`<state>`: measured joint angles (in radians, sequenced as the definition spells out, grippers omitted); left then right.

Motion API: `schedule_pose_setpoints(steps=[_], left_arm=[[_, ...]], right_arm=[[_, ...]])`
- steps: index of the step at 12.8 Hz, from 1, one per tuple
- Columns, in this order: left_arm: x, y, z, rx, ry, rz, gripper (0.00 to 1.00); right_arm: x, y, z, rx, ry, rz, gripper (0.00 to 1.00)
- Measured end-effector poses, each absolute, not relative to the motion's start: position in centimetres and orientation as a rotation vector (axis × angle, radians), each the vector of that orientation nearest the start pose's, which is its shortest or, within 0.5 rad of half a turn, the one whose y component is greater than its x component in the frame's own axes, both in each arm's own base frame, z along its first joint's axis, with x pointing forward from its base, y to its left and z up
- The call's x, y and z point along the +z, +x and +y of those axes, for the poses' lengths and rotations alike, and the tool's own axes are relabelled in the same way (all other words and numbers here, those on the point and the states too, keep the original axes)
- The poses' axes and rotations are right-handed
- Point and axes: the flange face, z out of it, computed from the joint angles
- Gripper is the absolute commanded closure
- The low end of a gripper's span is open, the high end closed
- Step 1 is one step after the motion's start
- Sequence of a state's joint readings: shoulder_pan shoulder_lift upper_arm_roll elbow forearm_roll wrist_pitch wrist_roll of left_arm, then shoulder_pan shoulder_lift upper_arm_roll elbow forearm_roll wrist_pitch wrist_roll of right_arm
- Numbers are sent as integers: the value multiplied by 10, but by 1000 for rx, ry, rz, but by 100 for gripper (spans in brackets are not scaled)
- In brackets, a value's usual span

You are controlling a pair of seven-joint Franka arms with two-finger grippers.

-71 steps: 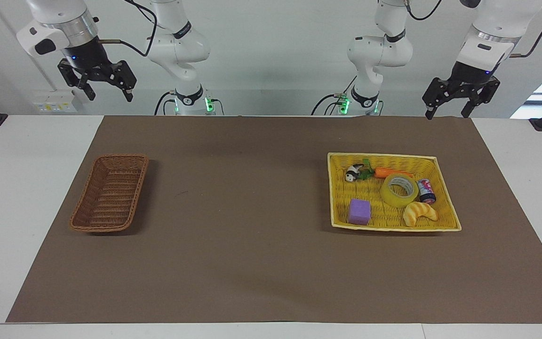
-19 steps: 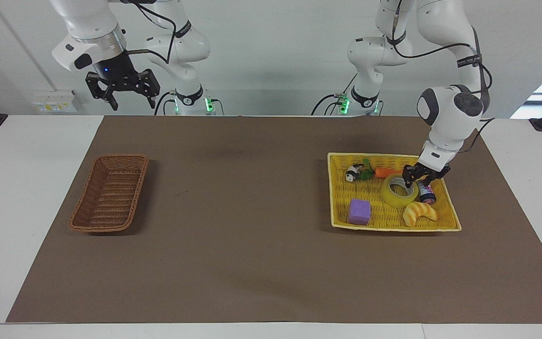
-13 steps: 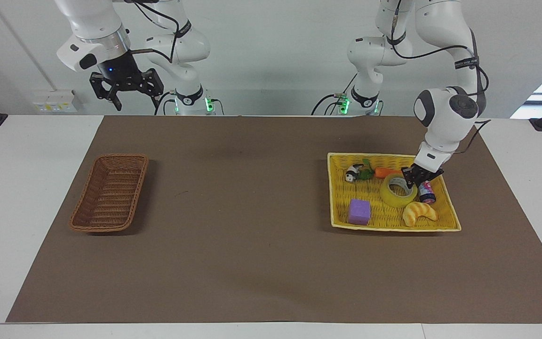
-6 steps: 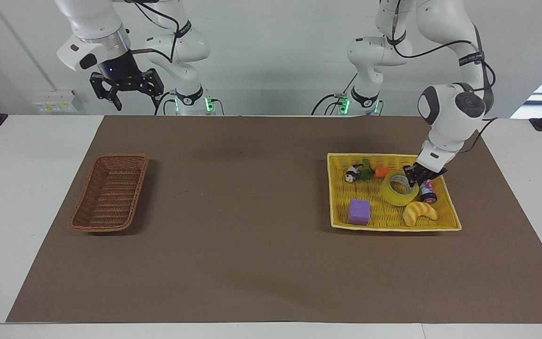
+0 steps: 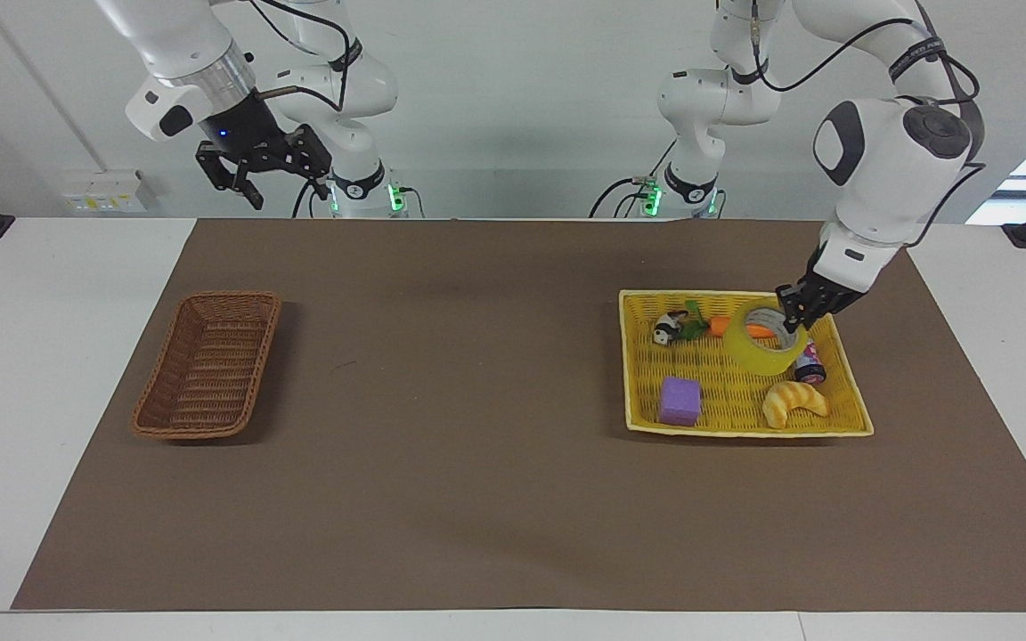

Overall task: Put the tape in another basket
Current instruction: 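Lift the tape with the left gripper while the right gripper approaches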

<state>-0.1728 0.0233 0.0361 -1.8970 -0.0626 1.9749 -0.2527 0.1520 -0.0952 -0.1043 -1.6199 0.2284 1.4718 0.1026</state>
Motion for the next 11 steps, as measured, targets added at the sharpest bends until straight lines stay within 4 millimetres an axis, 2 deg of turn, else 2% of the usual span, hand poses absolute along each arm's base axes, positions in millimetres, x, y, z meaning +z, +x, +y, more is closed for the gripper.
schedule_pose_setpoints(steps=[3,5,8,11], left_arm=[[502,555,-166,-6,-3361,-319,100],[506,550,-189,49,-3444,-358,100],[511,544,-215,124,-3553,-465,100],[525,527,-276,168,-3680,-596,100]], right_arm=[[635,526,69,103,-2730,228,0],[618,541,87,114,-2611,319,0],[581,574,127,123,-2420,466,0],[548,597,184,117,-2279,573,0]])
